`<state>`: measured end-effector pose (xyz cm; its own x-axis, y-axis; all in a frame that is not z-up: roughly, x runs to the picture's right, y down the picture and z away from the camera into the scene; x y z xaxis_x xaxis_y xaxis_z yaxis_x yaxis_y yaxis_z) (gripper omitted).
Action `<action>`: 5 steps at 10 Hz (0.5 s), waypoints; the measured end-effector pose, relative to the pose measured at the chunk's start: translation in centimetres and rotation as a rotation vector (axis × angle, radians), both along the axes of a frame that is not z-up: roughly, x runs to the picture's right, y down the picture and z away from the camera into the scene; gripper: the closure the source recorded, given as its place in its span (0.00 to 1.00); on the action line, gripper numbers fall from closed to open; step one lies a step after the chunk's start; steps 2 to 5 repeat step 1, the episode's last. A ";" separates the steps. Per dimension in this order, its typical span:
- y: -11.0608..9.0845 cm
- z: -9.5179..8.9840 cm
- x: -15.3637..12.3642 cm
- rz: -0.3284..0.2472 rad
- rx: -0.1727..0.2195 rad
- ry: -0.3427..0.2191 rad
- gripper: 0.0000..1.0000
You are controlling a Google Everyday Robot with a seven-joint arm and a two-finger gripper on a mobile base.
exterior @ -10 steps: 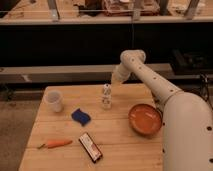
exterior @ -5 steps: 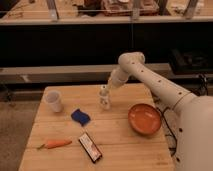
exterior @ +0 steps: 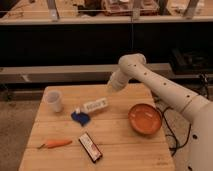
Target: Knock the bottle over
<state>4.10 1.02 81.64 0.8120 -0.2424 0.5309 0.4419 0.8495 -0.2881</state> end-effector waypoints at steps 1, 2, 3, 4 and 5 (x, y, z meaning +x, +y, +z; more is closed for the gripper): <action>0.1 -0.2 0.0 -0.006 0.001 -0.007 0.93; 0.1 -0.2 0.0 -0.006 0.001 -0.007 0.93; 0.1 -0.2 0.0 -0.006 0.001 -0.007 0.93; 0.1 -0.2 0.0 -0.006 0.001 -0.007 0.93; 0.1 -0.2 0.0 -0.006 0.001 -0.007 0.93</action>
